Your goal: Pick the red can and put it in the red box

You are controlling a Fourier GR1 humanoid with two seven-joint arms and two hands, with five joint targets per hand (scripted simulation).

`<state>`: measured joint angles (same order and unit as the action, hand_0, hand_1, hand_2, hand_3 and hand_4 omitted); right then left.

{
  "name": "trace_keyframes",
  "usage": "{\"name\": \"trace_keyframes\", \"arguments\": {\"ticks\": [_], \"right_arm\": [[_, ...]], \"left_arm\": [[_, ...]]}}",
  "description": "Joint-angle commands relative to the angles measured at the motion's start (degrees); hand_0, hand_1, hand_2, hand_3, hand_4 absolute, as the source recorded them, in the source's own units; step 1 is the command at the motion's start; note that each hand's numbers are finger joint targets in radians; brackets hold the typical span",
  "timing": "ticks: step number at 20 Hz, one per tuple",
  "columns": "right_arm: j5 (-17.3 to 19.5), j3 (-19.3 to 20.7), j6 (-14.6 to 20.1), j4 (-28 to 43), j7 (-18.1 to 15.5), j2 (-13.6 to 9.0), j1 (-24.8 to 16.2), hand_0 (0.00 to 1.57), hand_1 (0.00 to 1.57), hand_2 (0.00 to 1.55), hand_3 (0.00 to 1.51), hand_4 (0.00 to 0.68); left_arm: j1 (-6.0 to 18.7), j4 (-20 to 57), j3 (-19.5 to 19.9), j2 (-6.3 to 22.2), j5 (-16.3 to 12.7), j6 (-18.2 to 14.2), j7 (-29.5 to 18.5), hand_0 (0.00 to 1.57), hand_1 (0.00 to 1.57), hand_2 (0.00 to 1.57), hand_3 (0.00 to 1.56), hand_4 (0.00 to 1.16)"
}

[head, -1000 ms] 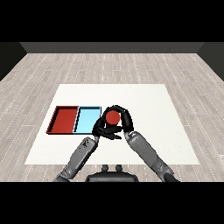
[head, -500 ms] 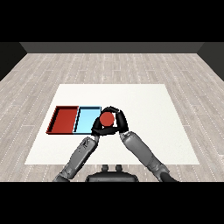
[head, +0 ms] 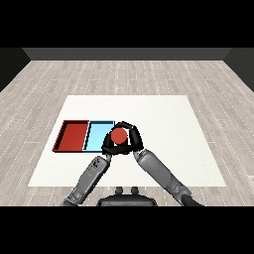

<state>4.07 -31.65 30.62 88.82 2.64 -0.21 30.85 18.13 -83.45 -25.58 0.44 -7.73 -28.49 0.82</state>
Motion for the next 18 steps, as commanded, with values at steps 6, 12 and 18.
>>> {"name": "trace_keyframes", "arguments": {"ticks": [6,12,18], "right_arm": [[-0.2,5.5,-2.7,-0.5,4.6,0.2,2.9,1.30,1.30,1.28,1.22,0.240],[3.4,1.5,-1.6,0.8,5.1,0.2,-1.0,0.00,0.00,0.00,0.00,0.000],[6.9,-0.3,-1.0,4.9,4.7,0.2,-5.6,0.00,0.00,0.00,0.00,0.000]], "left_arm": [[0.6,1.3,-0.5,-0.4,-3.0,-2.2,-5.9,1.57,1.57,1.53,1.45,0.94],[0.7,-0.3,3.2,-0.4,-1.8,0.9,-4.4,1.57,1.57,1.55,1.49,1.04],[-2.9,-5.9,1.2,0.7,2.7,0.1,-2.2,1.57,1.57,1.57,1.49,1.13]]}}
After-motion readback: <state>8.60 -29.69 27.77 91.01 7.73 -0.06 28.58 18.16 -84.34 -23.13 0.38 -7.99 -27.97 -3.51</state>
